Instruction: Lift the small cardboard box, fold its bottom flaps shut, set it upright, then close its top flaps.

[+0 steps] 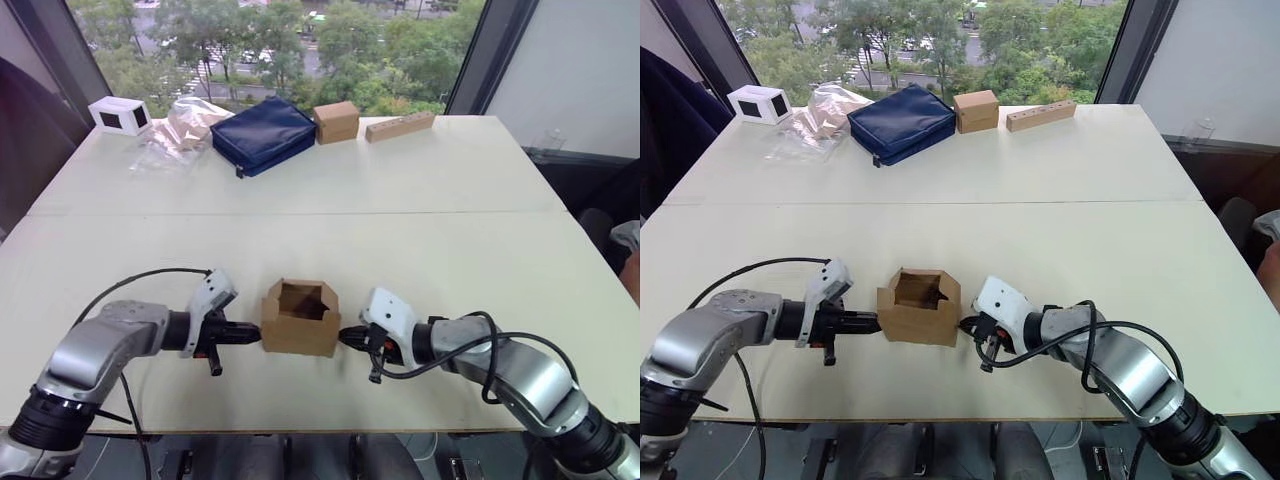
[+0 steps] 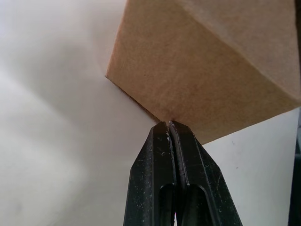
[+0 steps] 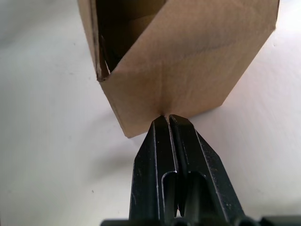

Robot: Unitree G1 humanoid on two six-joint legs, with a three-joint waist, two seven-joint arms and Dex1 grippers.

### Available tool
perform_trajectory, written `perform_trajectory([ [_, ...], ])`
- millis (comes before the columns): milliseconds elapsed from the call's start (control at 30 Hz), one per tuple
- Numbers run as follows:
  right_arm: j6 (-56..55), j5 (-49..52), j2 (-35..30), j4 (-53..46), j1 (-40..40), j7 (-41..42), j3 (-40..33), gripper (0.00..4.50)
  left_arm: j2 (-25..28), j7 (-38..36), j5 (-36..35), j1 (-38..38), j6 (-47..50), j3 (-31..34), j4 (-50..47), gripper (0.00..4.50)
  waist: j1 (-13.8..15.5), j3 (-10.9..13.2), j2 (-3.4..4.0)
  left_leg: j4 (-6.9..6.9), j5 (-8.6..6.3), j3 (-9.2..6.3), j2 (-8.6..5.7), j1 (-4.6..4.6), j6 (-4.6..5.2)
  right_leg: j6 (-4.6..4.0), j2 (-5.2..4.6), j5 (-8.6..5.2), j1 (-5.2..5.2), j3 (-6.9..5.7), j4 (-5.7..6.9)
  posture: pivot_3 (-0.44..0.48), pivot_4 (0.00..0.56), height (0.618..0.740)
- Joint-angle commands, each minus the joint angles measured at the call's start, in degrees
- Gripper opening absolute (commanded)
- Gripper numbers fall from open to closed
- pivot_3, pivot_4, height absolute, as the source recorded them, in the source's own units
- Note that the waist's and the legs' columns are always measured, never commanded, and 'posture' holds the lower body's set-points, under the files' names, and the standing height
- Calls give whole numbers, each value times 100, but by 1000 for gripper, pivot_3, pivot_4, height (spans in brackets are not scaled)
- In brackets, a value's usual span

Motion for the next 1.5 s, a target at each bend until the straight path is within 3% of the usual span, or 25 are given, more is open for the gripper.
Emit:
perform_trajectory([
  [33, -217, -147, 105, 73, -44, 14, -211, 0, 26, 120, -69, 4, 153, -82, -235, 31, -1, 0, 0, 0, 0, 0, 0, 0, 0, 0, 0, 0, 0, 0, 0, 0, 150, 740],
  [300, -354, -389, 160, 217, 14, 46, -278, 0, -112, 496, 122, 76, -113, -114, -193, 31, 0, 0, 0, -1, 0, 0, 0, 2, 0, 0, 0, 0, 1, 0, 0, 0, 150, 740],
  [433, -330, -363, 127, 154, 44, 83, -488, 0, -620, 941, 206, 439, -1191, 565, -303, 31, 1, 0, 1, -1, 0, 2, 1, 2, 0, 0, -3, 0, 1, 2, -3, 0, 150, 740],
  [667, -265, 109, -202, -17, 148, 399, -1621, 0, -222, -26, -936, -234, -314, 1149, 682, 31, 17, -1, 1, -1, 0, -1, -3, 5, 0, -1, 3, 0, 6, -3, -2, 0, 150, 740],
  [833, -107, 751, -50, -39, -127, 599, -2215, 0, -86, -315, -1043, -777, -329, 1028, 689, 31, -4, -1, 1, -3, 0, 1, -3, 8, 0, 0, 4, 0, 11, -3, -3, 0, 150, 740],
  [1033, 36, 830, 322, -41, -605, 508, -1688, 0, -114, -551, -764, -1145, -605, 483, 662, 31, -27, -1, 1, -5, 0, 2, 5, 16, 0, -1, 6, 0, 10, 0, 1, 0, 150, 740],
  [1500, -43, 568, 555, 96, -759, 526, -893, 0, -277, -640, -456, -1183, -877, -120, 588, 31, -4, -1, 1, -5, 0, 2, -2, 13, 0, -1, 4, 0, 11, -1, -2, 0, 150, 740],
])
